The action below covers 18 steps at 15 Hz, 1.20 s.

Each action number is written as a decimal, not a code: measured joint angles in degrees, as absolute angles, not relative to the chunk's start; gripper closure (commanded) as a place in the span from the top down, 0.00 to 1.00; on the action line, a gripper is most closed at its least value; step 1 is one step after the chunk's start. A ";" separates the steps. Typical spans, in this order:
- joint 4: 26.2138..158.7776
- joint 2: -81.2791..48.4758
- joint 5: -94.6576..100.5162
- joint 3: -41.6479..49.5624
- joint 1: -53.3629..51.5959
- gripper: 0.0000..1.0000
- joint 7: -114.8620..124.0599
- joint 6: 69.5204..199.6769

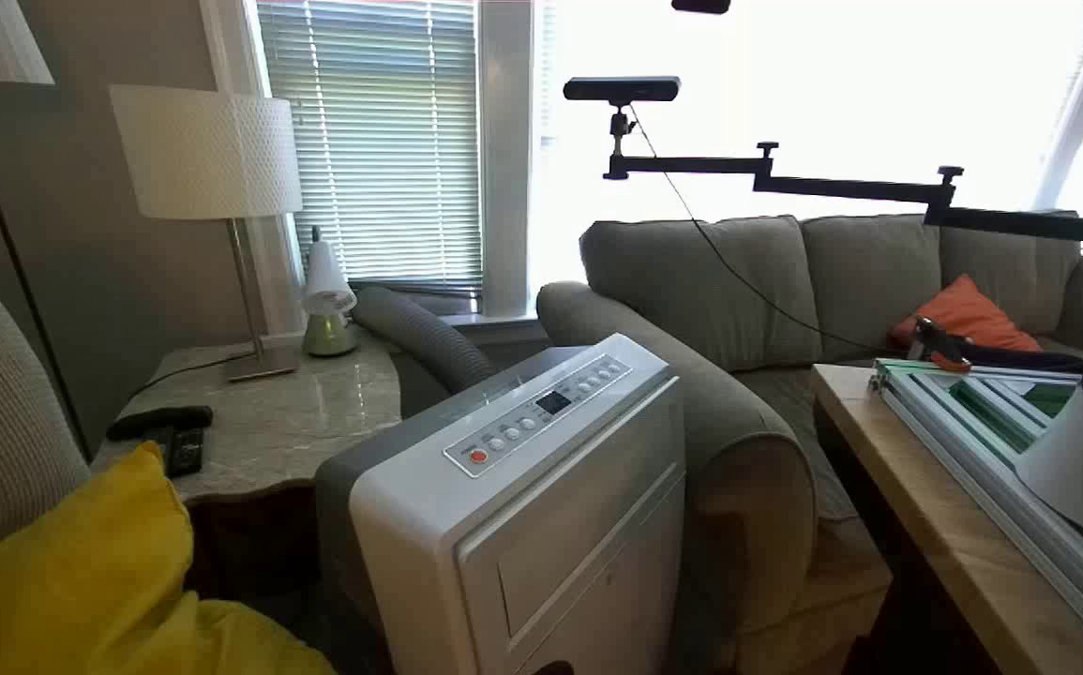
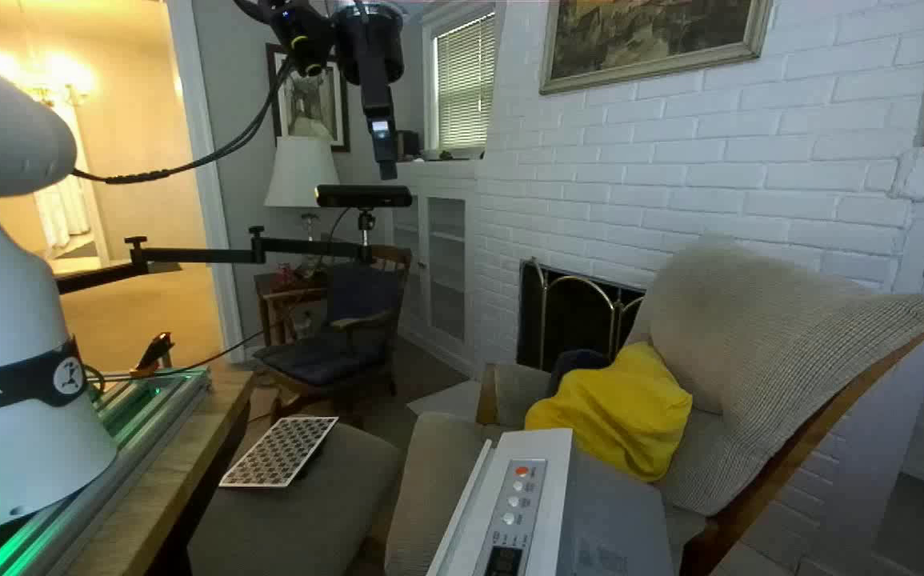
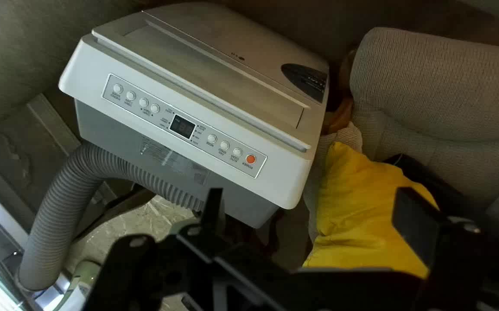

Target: Turn on the air cooler

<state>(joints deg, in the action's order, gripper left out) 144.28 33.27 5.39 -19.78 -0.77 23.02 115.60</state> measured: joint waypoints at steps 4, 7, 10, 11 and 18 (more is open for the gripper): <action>144.28 33.27 5.39 -19.78 -0.77 1.00 23.02 115.60; 144.28 33.27 5.39 -19.64 -0.93 1.00 23.02 115.59; 144.30 33.22 5.39 -18.33 -0.74 1.00 24.00 115.58; 144.39 33.05 5.49 -17.45 0.02 1.00 25.04 115.58; 147.55 24.41 11.76 -12.27 8.92 1.00 31.28 124.43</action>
